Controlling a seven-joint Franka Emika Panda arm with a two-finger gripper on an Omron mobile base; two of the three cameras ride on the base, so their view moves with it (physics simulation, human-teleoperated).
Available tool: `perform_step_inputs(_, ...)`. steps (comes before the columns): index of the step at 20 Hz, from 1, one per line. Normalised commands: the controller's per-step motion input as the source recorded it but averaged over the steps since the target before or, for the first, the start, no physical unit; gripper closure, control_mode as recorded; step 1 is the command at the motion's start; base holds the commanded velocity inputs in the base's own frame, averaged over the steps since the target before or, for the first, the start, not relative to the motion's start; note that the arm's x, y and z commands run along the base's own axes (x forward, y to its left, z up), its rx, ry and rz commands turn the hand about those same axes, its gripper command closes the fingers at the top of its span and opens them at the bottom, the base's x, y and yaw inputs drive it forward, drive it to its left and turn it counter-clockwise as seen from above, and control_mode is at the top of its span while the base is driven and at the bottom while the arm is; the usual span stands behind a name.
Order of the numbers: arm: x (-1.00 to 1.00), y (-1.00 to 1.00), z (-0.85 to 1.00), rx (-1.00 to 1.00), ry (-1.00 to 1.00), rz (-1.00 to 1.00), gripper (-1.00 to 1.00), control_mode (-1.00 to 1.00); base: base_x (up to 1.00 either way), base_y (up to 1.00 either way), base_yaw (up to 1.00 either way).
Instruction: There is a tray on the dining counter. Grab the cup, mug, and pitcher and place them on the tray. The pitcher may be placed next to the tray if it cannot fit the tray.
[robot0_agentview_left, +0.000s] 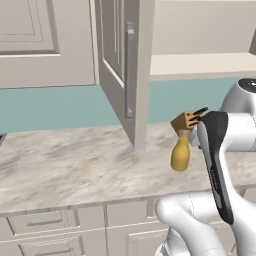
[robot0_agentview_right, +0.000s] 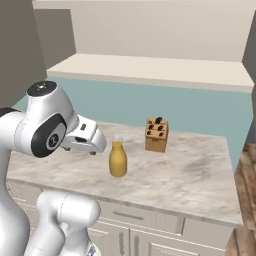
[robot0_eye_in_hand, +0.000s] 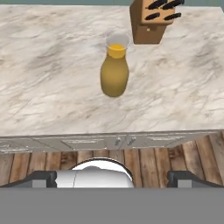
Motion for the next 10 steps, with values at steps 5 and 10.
perform_step_inputs(5,0.0,0.0,0.0,0.0,0.0,0.0,-1.0,1.0,0.45,0.0,-0.06)
perform_step_inputs(10,0.0,0.0,0.0,0.0,0.0,0.0,-1.0,1.0,0.36,0.0,-0.06)
